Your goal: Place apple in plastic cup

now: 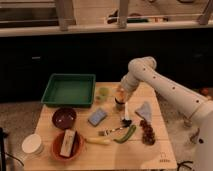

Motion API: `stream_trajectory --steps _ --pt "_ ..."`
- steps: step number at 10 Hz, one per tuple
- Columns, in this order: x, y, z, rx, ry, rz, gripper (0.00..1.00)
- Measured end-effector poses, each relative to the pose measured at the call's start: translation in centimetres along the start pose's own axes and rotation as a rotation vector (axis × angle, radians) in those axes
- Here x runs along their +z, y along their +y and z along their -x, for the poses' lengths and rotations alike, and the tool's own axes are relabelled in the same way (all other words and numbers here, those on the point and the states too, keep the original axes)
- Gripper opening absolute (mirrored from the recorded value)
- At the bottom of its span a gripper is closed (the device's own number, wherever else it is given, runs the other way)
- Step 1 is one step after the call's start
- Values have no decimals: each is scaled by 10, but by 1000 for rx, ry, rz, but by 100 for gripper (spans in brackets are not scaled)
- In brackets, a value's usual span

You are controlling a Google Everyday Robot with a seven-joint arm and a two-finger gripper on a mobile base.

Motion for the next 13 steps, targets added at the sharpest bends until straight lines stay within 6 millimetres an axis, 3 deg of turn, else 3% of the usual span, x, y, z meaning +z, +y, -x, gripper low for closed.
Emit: stream_trajectory --steps 13 --pt "6 -53 17 -225 -3 102 0"
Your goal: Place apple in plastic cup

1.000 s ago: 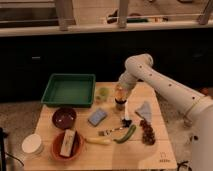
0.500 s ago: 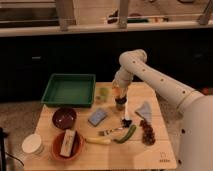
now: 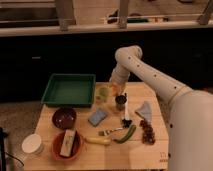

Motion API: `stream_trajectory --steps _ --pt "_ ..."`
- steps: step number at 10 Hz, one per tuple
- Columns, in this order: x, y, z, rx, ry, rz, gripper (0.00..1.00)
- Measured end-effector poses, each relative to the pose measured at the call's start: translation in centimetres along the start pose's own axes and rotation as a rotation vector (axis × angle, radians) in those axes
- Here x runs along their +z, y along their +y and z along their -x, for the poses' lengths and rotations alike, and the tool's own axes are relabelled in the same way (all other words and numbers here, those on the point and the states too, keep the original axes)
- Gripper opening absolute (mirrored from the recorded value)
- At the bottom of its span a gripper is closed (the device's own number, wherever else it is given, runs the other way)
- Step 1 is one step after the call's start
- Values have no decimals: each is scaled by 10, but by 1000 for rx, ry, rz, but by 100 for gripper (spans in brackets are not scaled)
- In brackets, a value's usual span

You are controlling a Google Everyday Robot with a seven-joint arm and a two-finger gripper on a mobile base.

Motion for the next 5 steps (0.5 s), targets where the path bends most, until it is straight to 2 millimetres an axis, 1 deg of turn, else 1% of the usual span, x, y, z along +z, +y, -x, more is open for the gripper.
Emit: stream_trajectory --steps 5 --pt "3 -17 0 -103 -17 -18 0"
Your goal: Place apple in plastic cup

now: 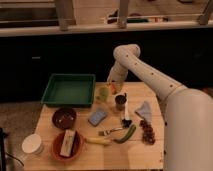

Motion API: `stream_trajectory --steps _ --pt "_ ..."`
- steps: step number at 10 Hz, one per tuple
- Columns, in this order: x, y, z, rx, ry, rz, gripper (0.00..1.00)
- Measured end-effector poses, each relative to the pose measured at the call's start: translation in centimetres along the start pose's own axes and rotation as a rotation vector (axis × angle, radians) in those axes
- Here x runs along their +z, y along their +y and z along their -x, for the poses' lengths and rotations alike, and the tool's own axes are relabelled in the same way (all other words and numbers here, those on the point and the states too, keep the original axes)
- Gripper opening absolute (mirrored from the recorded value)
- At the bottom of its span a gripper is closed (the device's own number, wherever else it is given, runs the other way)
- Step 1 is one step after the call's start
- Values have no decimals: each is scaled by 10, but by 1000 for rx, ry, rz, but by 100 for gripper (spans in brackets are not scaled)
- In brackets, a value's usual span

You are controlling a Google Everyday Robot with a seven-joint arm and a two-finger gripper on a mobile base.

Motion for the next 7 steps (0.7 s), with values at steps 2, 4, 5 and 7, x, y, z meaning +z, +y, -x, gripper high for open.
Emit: stream_trajectory --steps 2,4,5,7 --pt "3 -13 2 -46 -13 -10 0" --pt "7 -26 7 -79 -24 -15 0" --pt "8 -32 9 -94 -30 -21 0" --pt "14 -44 14 -120 -45 -28 0"
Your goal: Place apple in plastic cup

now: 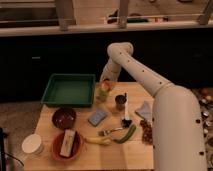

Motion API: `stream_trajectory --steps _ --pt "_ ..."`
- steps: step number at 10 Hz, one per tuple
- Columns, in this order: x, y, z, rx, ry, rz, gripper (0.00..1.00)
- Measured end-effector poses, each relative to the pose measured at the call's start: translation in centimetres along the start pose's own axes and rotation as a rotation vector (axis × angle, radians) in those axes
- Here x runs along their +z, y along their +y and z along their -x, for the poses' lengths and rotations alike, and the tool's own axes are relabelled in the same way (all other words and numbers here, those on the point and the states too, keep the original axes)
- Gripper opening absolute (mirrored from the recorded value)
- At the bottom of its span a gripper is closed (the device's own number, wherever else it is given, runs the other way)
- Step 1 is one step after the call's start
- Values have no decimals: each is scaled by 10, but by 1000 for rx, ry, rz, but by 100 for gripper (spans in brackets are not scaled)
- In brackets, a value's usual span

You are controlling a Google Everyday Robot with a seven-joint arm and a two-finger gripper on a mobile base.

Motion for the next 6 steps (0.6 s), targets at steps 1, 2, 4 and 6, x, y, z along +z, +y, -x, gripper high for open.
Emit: stream_trajectory --steps 1,2,4,6 --pt "3 -5 2 -9 -6 -2 0" --pt "4 -5 2 -13 -10 -2 0" --pt "7 -10 5 -20 -21 0 3" --pt "8 -10 5 -17 -32 -3 22"
